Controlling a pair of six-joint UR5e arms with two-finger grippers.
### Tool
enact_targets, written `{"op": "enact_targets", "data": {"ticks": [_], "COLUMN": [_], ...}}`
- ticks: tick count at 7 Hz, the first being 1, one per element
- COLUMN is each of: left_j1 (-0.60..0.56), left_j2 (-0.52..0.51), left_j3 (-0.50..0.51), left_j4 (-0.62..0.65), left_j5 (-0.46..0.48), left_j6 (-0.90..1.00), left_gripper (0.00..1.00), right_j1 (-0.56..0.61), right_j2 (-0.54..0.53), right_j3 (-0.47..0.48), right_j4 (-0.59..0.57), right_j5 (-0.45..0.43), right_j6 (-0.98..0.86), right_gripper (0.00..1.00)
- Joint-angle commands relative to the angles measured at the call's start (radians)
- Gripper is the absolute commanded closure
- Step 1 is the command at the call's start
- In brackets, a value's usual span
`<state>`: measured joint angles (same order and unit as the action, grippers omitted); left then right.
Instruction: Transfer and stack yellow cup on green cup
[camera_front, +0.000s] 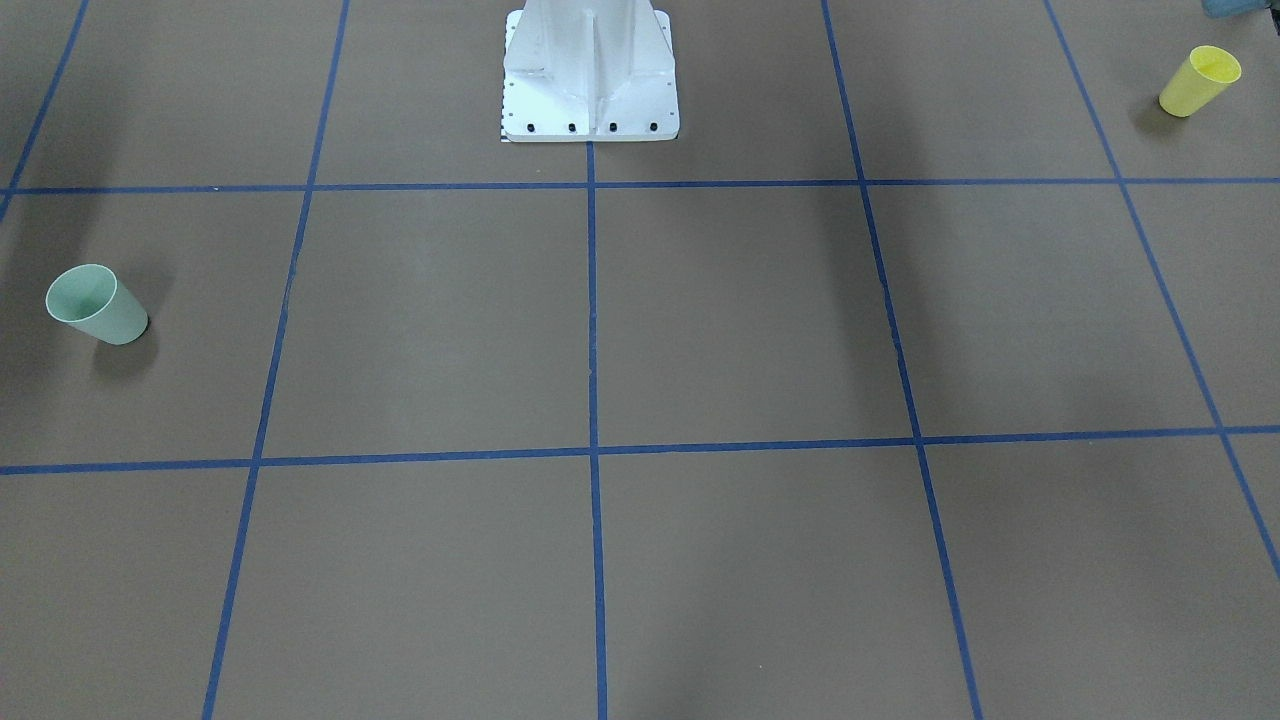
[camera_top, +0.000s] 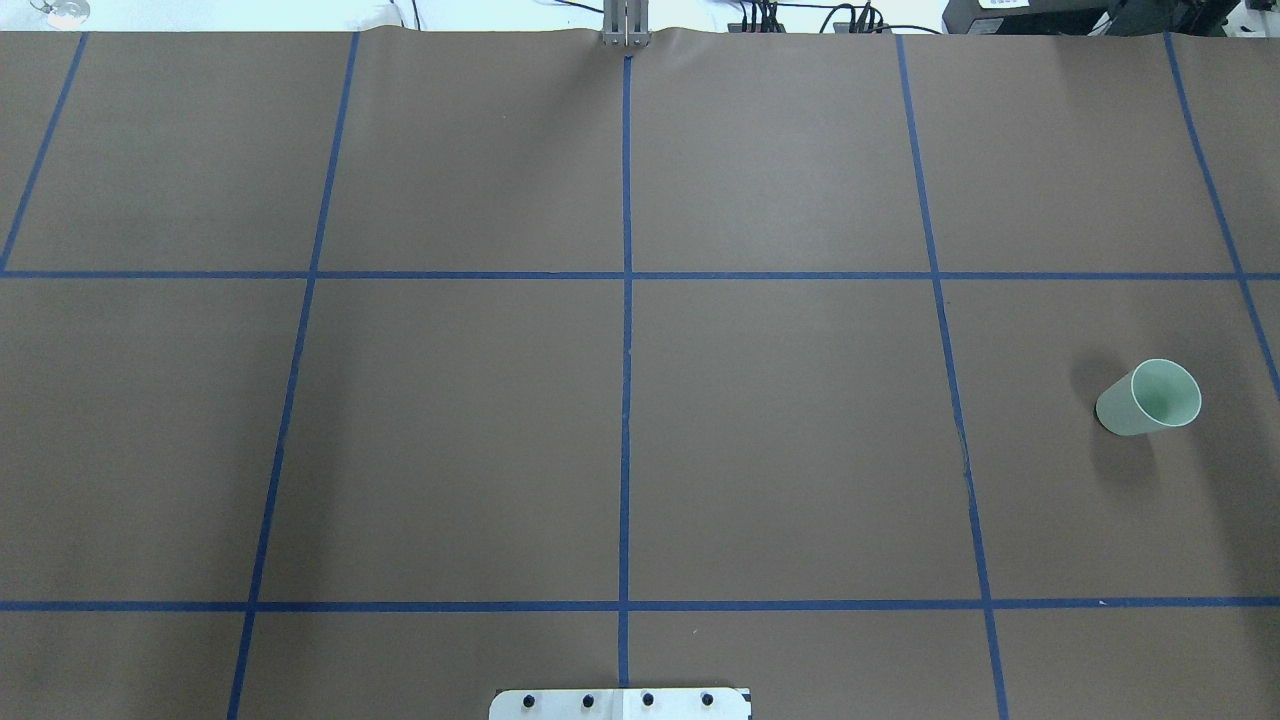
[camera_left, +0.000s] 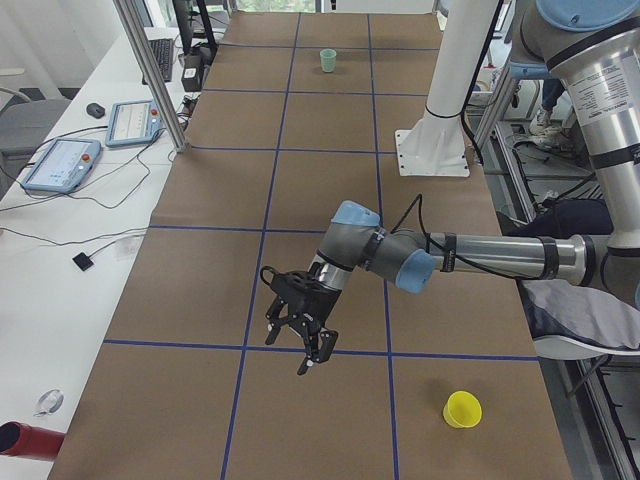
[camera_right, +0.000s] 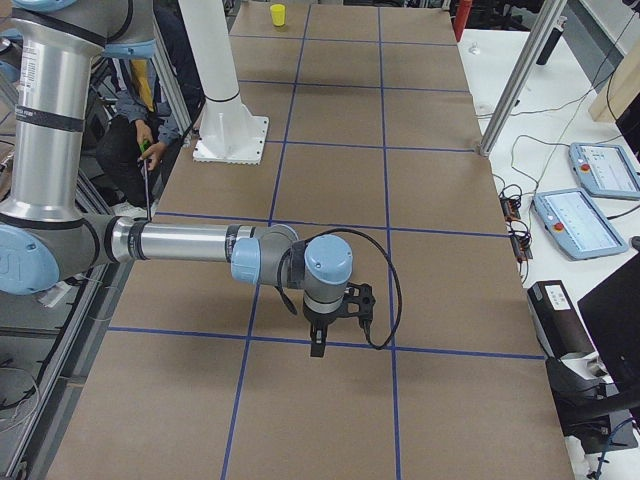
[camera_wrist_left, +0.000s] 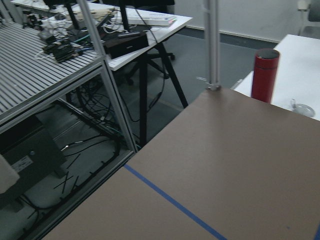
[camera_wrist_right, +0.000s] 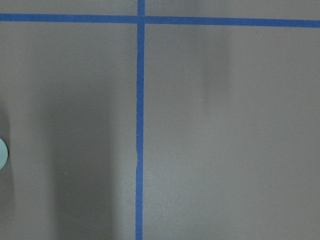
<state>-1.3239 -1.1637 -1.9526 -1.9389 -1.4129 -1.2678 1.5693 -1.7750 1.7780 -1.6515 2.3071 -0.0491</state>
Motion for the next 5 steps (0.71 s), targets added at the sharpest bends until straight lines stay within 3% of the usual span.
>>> {"op": "enact_targets", "data": {"ticks": [1, 4, 5], "left_j1": [0.079, 0.237, 0.283], "left_j2": [0.044, 0.039, 0.038], "left_j3": [-0.003, -0.005, -0.005], "left_j4": [0.238, 0.686, 0.812], "left_j5": [0.103, 0.109, 0.035], "left_j6": [-0.266, -0.707, -0.819], "left_gripper": [0.0, 0.0, 0.0], "right_j1": [0.0, -0.002, -0.002], "right_j2": [-0.021, -0.035, -0.035], "right_j3": [-0.002, -0.002, -0.002], "right_j4": [-0.001, -0.004, -0.005], "right_j5": [0.0, -0.001, -0.001], "right_j6": [0.0, 0.0, 0.0], "right_gripper": [0.0, 0.0, 0.0]}}
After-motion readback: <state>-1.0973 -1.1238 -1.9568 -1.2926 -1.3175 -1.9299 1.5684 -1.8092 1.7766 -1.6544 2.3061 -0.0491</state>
